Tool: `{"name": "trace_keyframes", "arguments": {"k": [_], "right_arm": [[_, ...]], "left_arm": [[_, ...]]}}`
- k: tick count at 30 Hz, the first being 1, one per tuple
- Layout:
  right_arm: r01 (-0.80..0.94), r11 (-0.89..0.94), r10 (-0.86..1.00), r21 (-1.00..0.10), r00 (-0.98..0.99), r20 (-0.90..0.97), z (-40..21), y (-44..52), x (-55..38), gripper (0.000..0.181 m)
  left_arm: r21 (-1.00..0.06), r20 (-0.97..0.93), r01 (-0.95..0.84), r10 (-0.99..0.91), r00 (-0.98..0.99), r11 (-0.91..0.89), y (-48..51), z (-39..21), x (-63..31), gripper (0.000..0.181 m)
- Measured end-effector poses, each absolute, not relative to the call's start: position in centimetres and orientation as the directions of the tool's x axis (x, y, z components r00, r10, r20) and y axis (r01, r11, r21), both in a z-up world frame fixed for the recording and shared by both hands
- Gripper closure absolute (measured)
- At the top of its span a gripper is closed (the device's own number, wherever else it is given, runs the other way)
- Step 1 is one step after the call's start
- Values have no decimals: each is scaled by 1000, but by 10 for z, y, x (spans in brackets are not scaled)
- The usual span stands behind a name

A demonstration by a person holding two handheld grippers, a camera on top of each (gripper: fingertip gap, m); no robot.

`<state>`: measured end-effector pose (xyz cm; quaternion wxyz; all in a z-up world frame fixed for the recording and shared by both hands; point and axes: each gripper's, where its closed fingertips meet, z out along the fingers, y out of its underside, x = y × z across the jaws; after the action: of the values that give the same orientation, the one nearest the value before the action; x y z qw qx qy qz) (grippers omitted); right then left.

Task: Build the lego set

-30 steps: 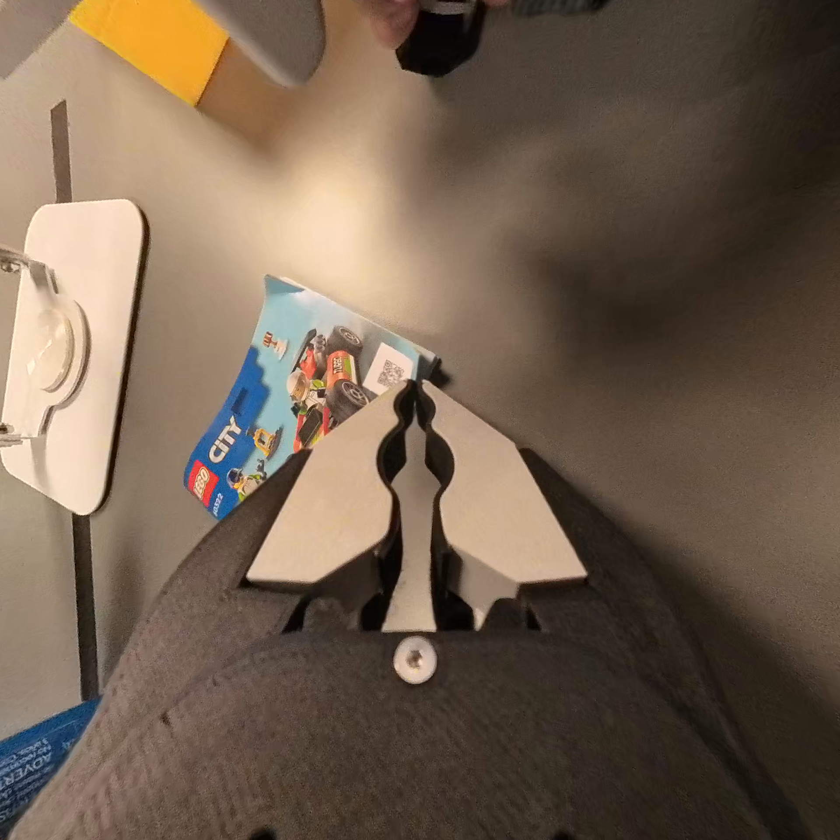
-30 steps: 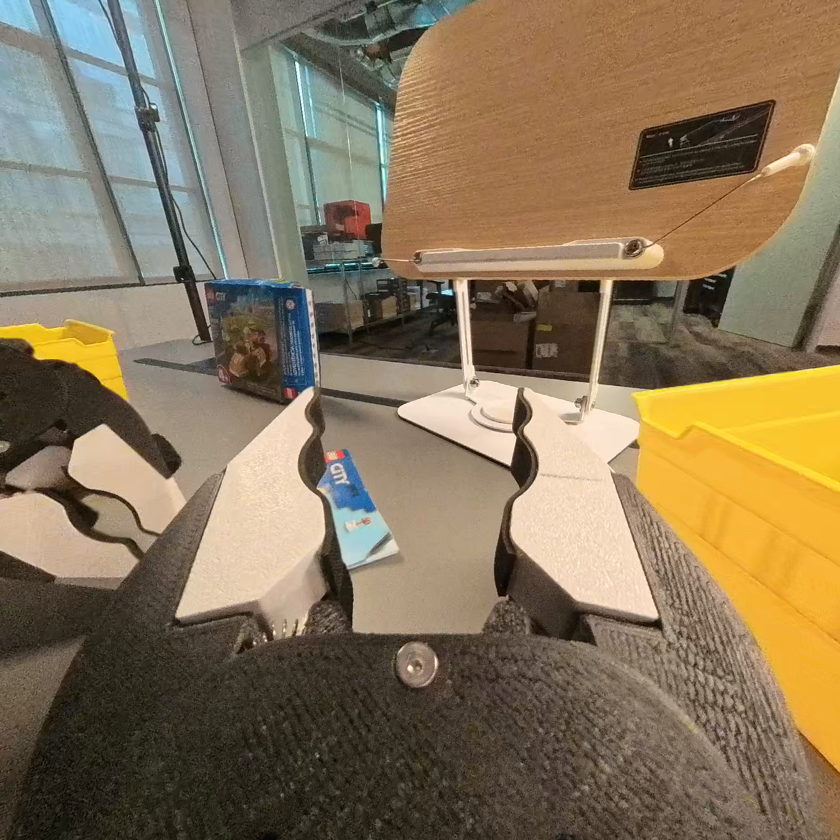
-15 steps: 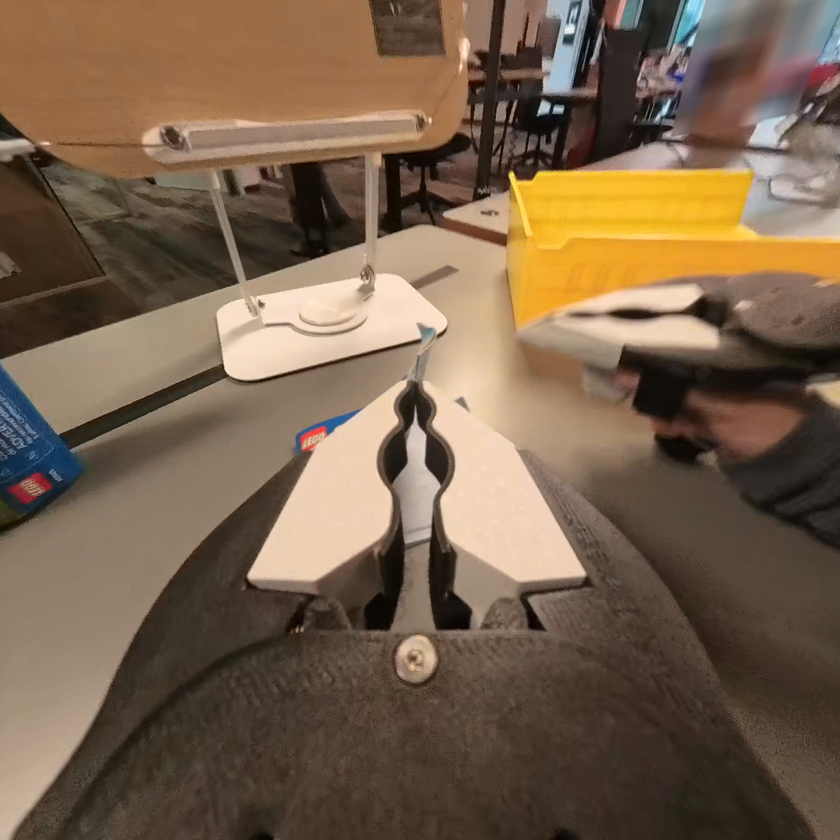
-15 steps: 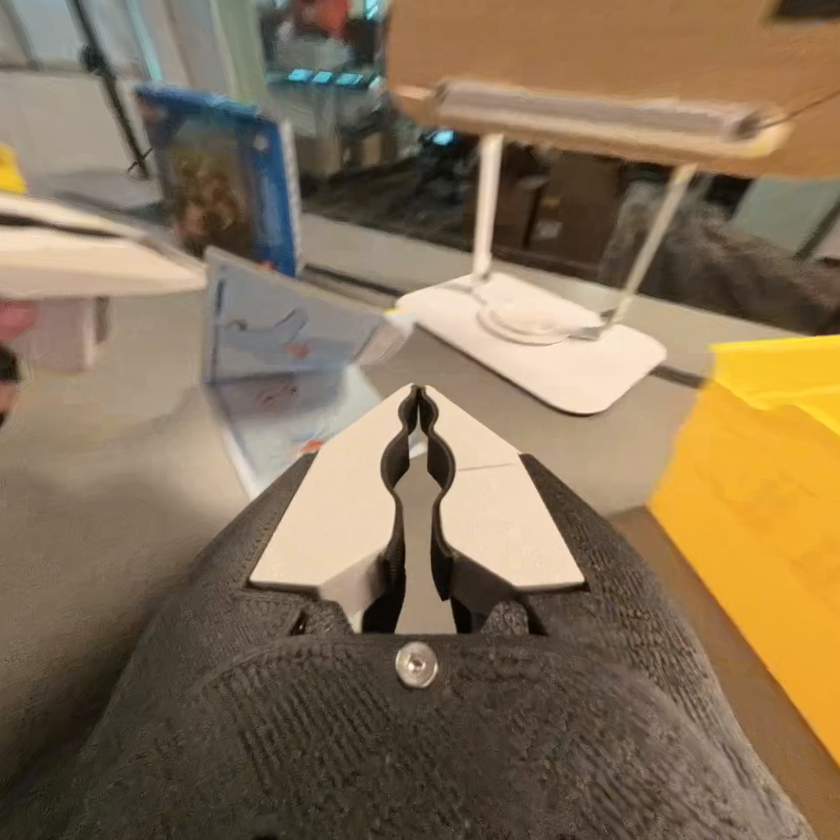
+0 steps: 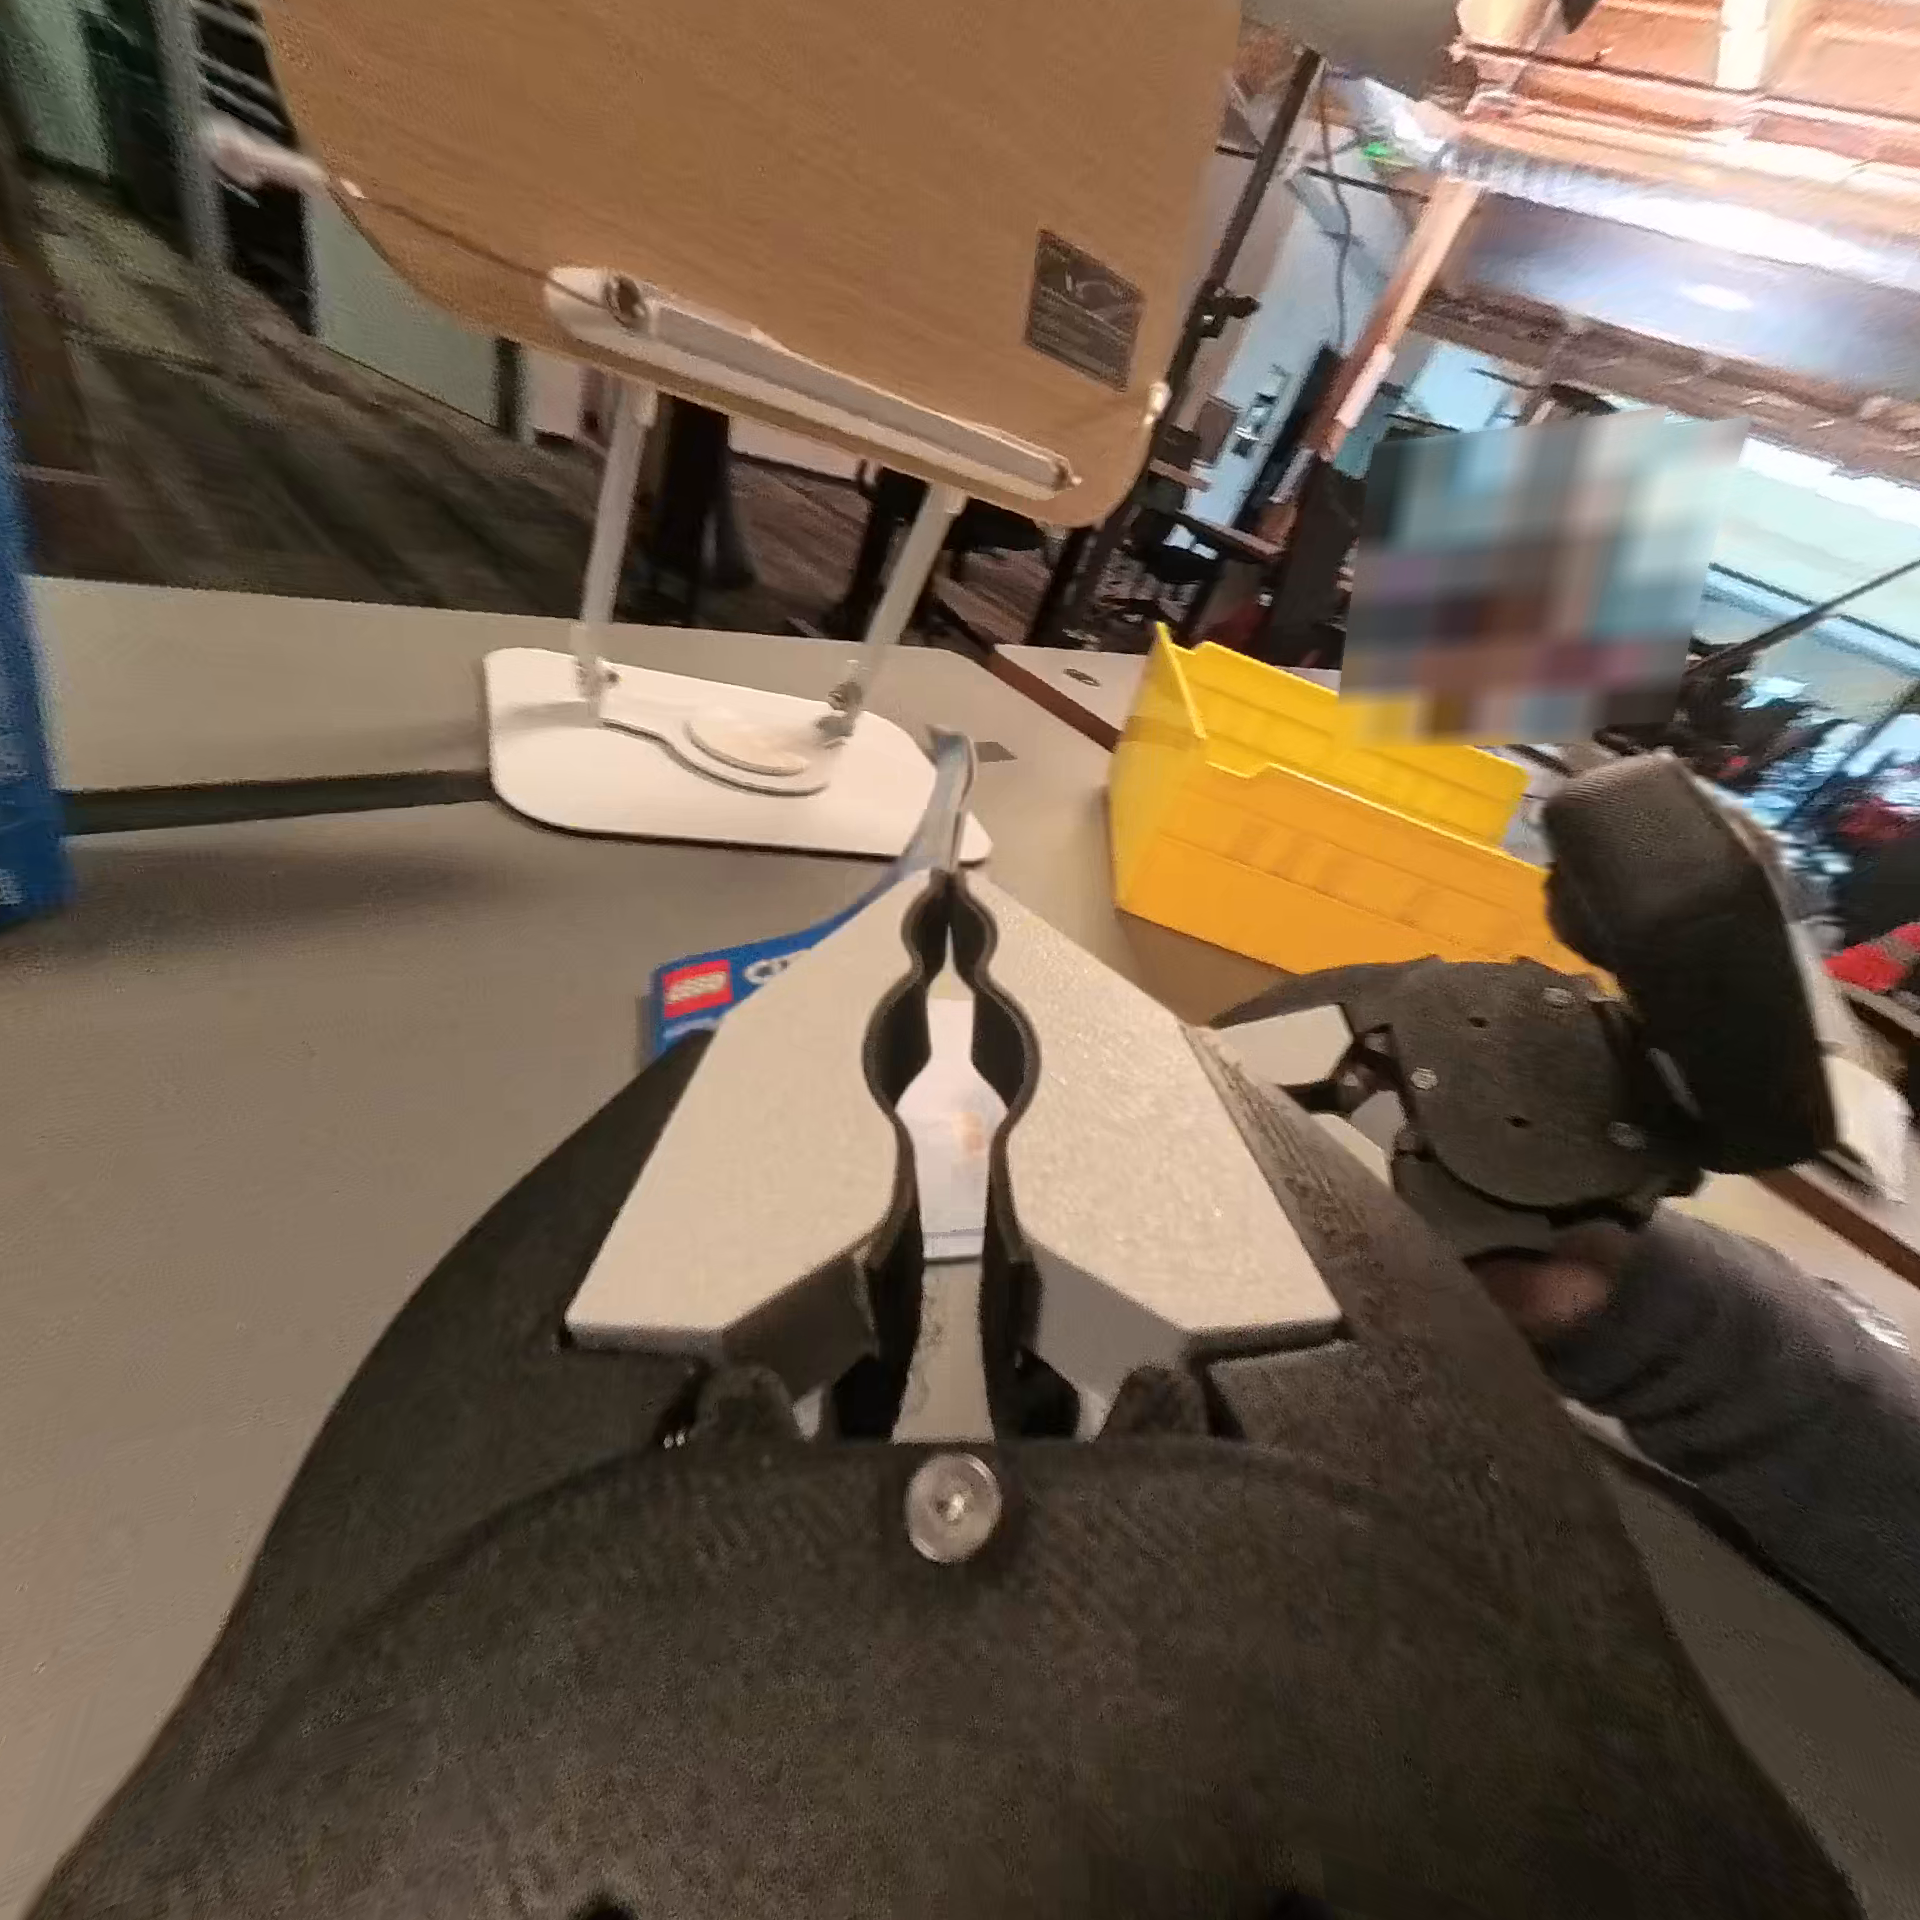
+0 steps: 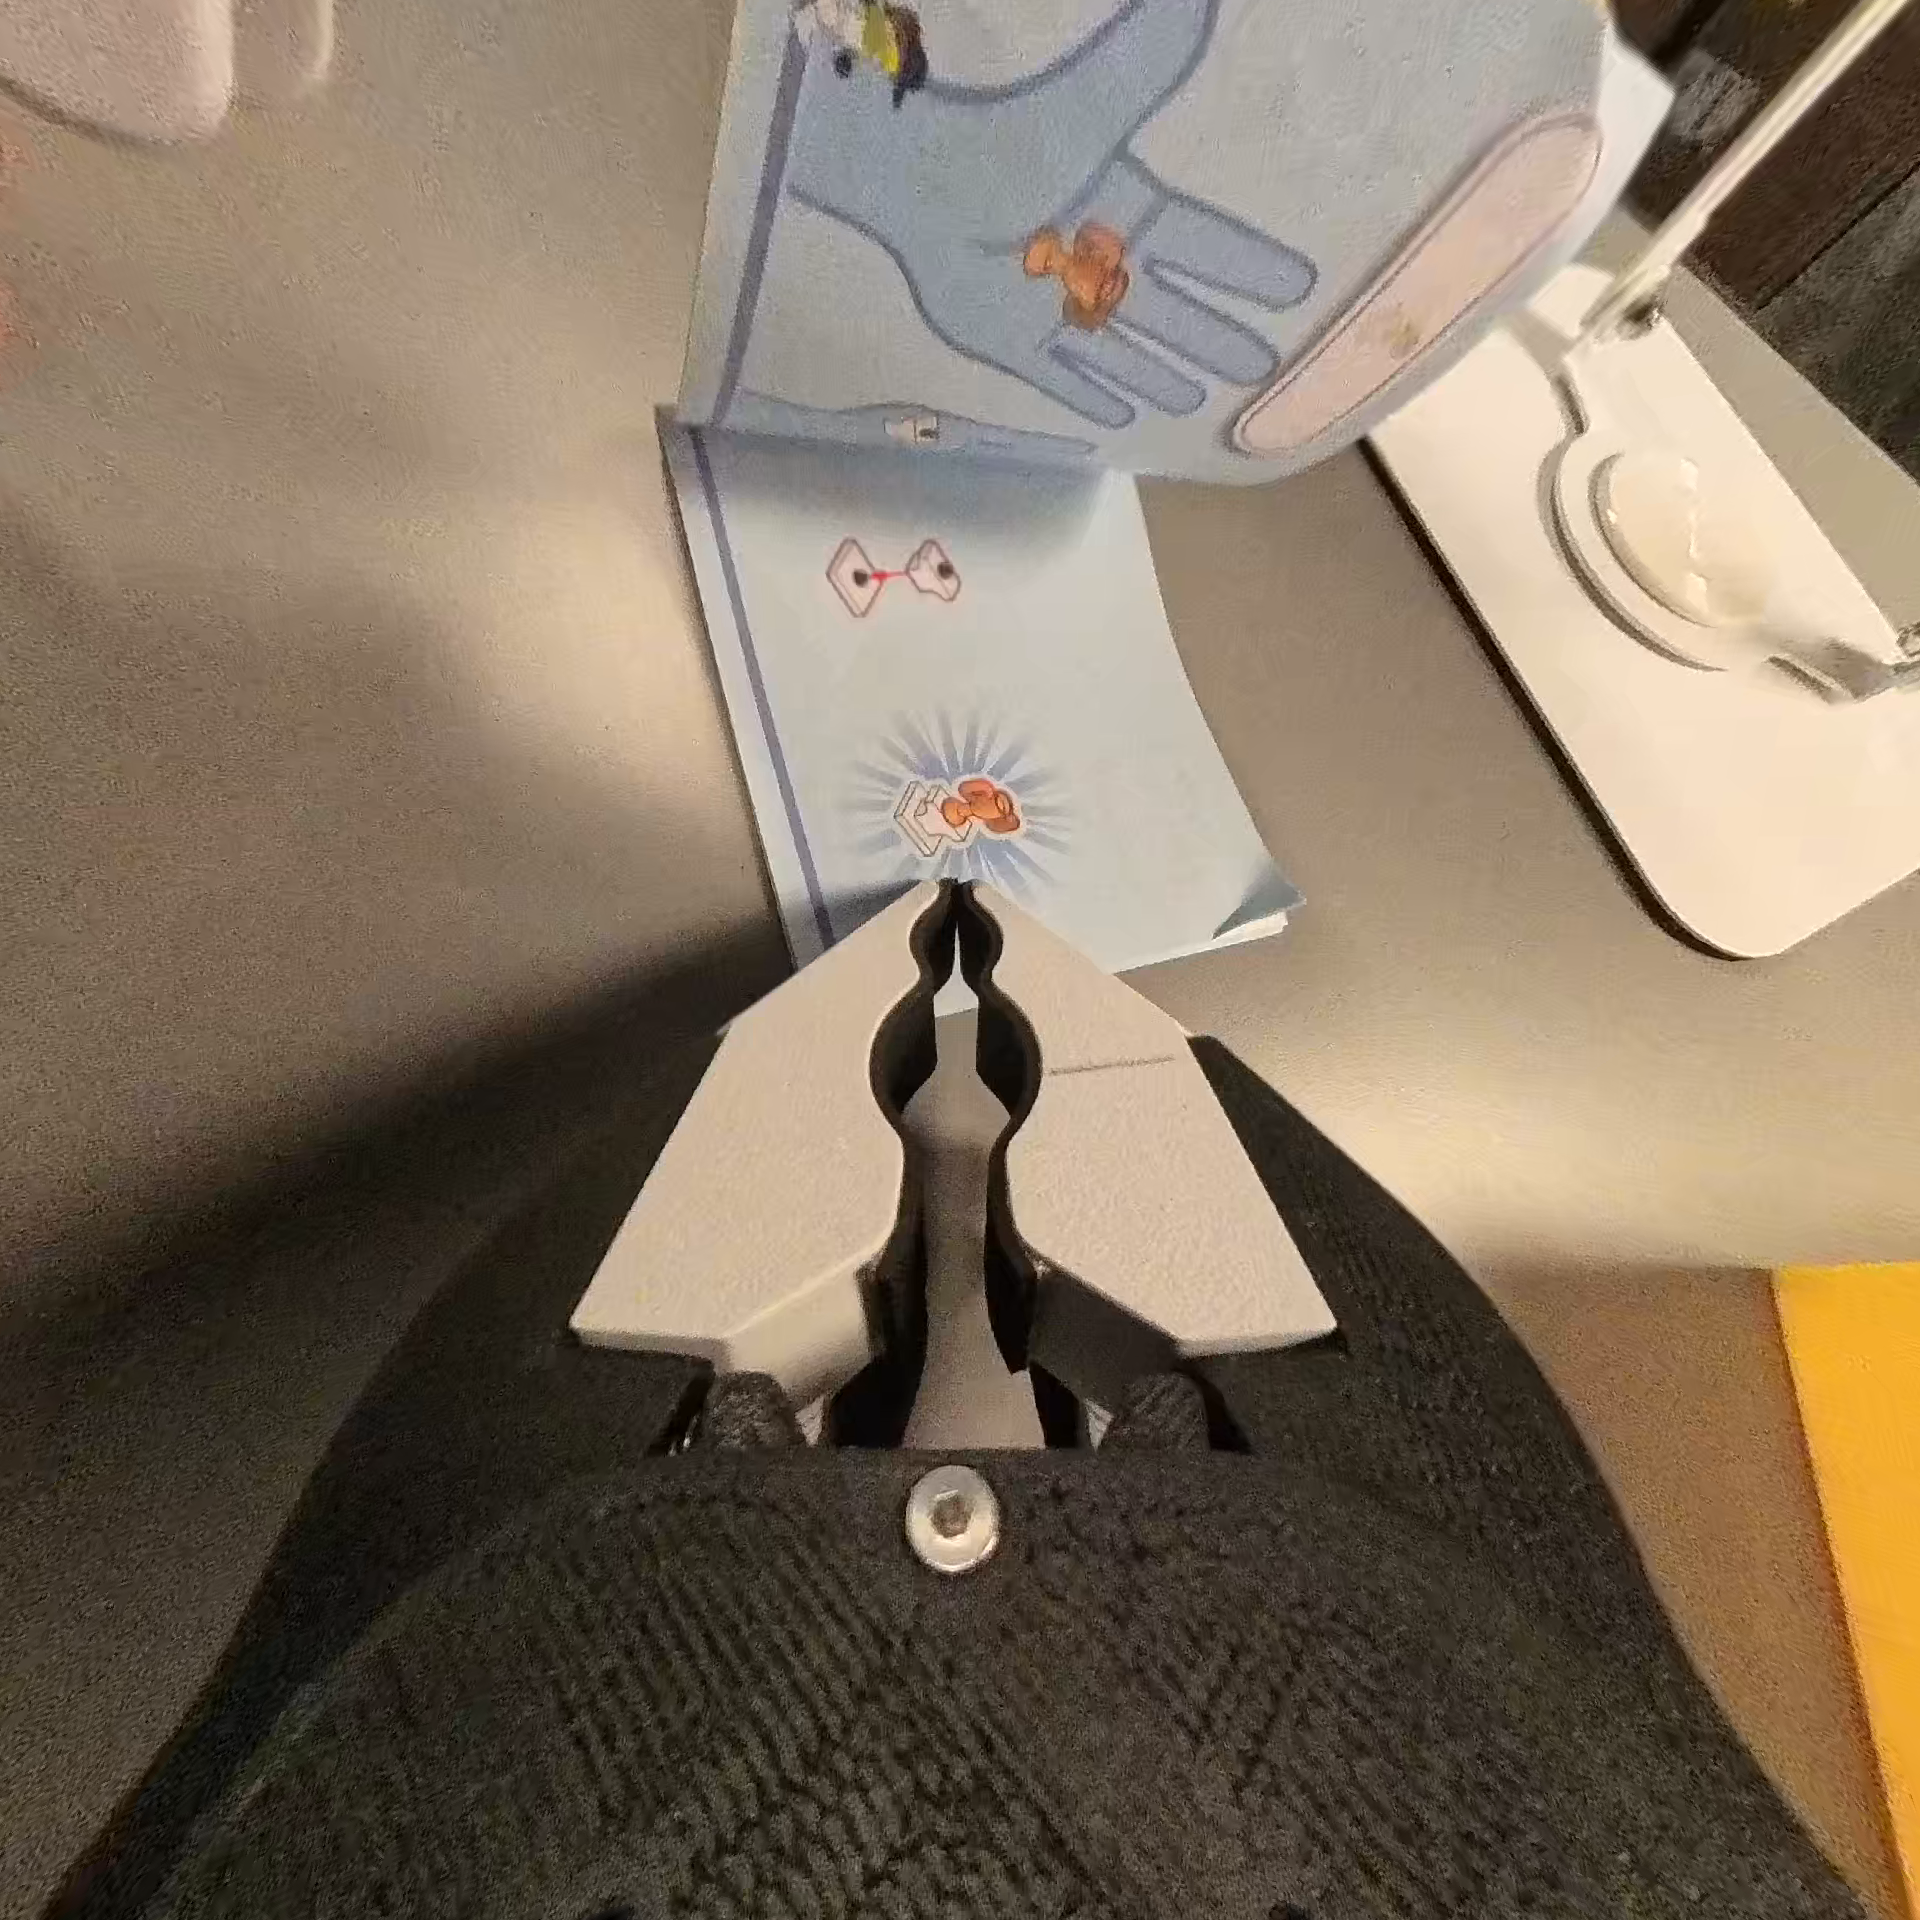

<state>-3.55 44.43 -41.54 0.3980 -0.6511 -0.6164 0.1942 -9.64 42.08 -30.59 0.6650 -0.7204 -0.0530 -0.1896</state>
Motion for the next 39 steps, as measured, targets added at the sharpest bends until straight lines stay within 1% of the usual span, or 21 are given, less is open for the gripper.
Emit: {"name": "trace_keyframes", "arguments": {"k": [4,8,14,17,20,22,24,26,29,31,32,33,35,36,39], "right_arm": [[648,72,959,-759,164,231,-415,444,-35,181],[647,64,961,-760,165,222,-415,444,-35,181],[645,51,965,-762,165,204,-416,444,-35,181],[645,43,966,-763,168,196,-416,445,-35,181],[644,26,965,-765,185,188,-416,447,-34,181],[642,15,963,-767,197,184,-415,449,-34,181],[639,9,962,-769,203,180,-415,450,-34,181],[638,7,963,-770,205,178,-415,451,-33,181],[642,13,961,-766,204,186,-415,451,-33,181],[640,22,962,-768,195,191,-415,449,-34,181],[635,25,961,-772,196,192,-414,450,-34,181],[630,24,961,-777,199,191,-413,450,-34,180],[618,14,963,-786,203,176,-411,450,-34,179],[613,6,964,-790,206,167,-410,451,-34,179],[603,-14,967,-798,212,143,-409,451,-33,178]], "left_arm": [[-870,491,438,-314,813,-225,424,-314,-75,181],[-793,608,506,-394,690,-338,427,-321,-59,181],[-660,750,580,-458,477,-477,429,-328,-41,181],[-622,781,600,-451,432,-503,430,-331,-40,181],[-660,748,616,-448,489,-429,430,-325,-52,181],[-723,686,623,-415,598,-298,429,-315,-73,181],[-781,619,610,-293,729,-131,424,-308,-107,181],[-801,595,598,-90,799,12,409,-309,-148,181],[-782,622,589,197,758,204,375,-323,-199,181],[-806,589,538,252,768,246,362,-324,-205,181],[-830,553,504,238,798,238,361,-320,-199,177],[-860,502,459,205,841,222,364,-314,-189,156],[-920,375,360,82,923,155,376,-307,-157,141],[-946,306,303,11,952,111,384,-305,-139,137],[-998,51,40,-290,956,-44,404,-316,-71,138]]}}
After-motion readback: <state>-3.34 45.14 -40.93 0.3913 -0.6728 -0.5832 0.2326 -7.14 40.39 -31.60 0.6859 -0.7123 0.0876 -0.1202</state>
